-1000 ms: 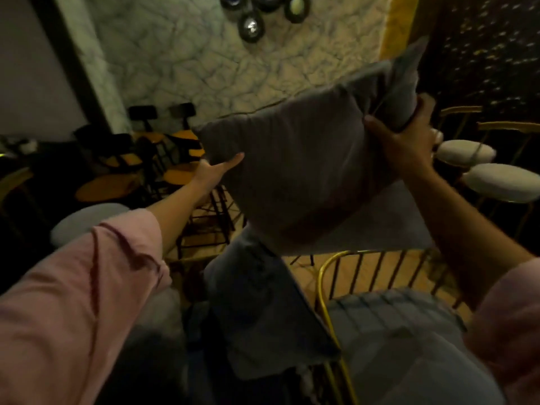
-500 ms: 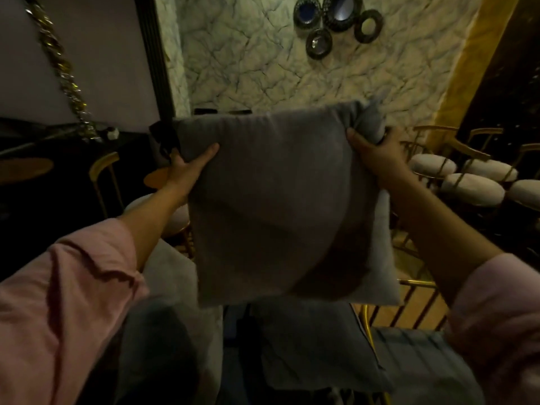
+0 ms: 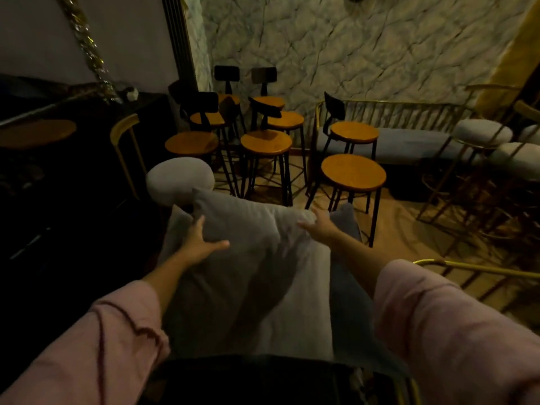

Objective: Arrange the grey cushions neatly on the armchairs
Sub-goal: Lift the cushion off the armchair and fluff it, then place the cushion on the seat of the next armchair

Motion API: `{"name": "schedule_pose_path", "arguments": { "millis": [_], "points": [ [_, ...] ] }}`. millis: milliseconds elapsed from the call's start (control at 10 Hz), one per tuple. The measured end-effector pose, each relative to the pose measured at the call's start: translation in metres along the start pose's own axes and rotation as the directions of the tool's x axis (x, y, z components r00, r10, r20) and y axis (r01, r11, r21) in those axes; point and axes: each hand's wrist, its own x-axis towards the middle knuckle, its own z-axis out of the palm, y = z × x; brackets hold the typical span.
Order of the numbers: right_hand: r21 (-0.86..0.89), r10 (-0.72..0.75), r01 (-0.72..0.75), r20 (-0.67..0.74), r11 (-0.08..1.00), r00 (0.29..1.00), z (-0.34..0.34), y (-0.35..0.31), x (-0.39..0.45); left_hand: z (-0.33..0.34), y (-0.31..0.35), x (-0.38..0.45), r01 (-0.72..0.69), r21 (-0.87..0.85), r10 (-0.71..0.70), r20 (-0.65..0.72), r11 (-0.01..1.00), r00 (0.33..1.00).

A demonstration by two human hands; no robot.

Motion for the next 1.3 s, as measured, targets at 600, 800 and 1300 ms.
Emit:
{"name": "schedule_pose_path", "arguments": {
  "millis": [600, 800, 1300],
  "points": [
    [0.028, 0.285, -0.286, -0.230, 0.958, 0.931, -0.034, 0.217, -0.123, 0.188, 0.013, -0.057, -0.331, 0.326, 0.375, -0.084, 0.886, 0.923],
    [0.425, 0.562, -0.382, -0.478, 0.820, 0.675, -0.117, 0.299, -0.254, 0.318, 0.091, -0.098, -0.559, 0.038, 0.526, 0.292, 0.828, 0.799],
    [0.857, 0.974, -0.465, -0.215, 0.223, 0.071, -0.171, 0.520, -0.515, 0.577, 0.148, -0.234, -0.425, 0.241, 0.104, 0.758, 0.872, 0.644]
  ]
}}
